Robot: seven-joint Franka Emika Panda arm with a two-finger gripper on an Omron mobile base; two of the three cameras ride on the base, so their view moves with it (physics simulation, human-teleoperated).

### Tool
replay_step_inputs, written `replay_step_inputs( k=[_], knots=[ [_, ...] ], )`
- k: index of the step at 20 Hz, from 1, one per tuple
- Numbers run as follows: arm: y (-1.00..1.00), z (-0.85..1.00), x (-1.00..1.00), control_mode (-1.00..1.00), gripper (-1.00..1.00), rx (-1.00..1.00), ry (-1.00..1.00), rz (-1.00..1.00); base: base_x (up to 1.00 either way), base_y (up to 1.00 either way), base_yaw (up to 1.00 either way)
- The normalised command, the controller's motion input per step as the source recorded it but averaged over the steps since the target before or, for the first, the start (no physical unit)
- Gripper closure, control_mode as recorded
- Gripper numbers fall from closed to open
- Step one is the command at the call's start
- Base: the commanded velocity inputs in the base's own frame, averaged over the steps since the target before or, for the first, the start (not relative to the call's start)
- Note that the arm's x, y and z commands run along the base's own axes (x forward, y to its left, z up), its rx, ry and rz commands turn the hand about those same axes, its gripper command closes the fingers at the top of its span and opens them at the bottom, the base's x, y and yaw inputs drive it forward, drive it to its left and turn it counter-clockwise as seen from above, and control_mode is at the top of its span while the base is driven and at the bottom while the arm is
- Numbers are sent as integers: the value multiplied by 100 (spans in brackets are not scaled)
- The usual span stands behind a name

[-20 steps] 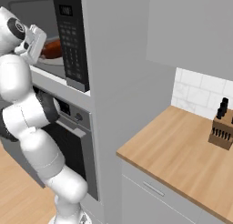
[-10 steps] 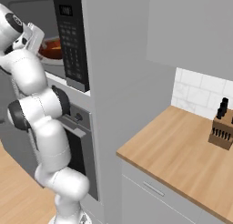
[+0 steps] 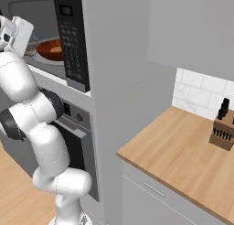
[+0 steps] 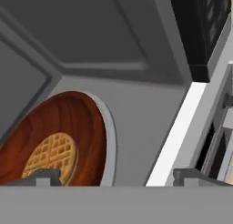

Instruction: Open the microwave, place the bowl with waffle inside the microwave, then close the microwave door and turn it on.

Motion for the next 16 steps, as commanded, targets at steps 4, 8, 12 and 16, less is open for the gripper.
replay_step_inputs(
  k=[4, 8, 12, 16],
  knots=[
    [-57, -28, -100, -100, -100, 0, -36, -14, 0, 0, 0],
    [-19, -29, -100, -100, -100, 0, -30, -8, 0, 0, 0],
    [18, -34, -100, -100, -100, -8, -32, 0, 0, 0, 0],
    [22, -1, -100, -100, -100, -4, -29, 0, 0, 0, 0]
  ],
)
